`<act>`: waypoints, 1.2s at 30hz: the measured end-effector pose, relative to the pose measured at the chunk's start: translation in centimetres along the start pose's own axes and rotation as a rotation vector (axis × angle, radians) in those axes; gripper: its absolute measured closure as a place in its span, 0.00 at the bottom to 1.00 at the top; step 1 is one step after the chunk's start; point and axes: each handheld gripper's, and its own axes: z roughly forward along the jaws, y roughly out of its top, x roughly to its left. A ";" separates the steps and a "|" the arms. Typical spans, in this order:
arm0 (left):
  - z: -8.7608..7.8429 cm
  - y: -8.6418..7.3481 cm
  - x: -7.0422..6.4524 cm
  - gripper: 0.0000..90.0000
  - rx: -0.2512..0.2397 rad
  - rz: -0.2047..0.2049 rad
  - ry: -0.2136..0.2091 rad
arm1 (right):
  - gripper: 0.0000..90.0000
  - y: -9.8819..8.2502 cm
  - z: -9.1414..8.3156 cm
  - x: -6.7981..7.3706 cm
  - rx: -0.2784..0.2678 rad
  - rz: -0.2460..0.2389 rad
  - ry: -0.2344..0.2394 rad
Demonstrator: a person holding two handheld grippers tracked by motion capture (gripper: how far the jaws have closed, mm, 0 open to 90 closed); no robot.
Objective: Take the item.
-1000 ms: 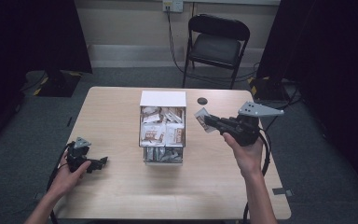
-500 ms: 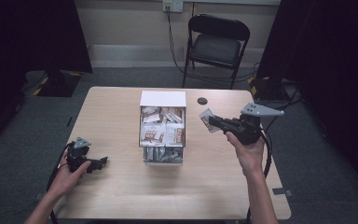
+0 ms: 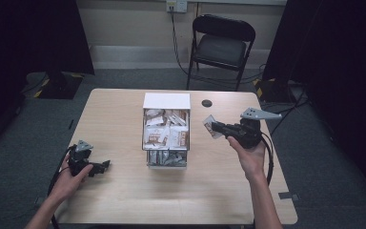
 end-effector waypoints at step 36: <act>0.0 0.0 0.0 0.00 0.000 0.000 0.000 | 0.99 -4.4 4.3 -3.0 0.174 0.046 -0.051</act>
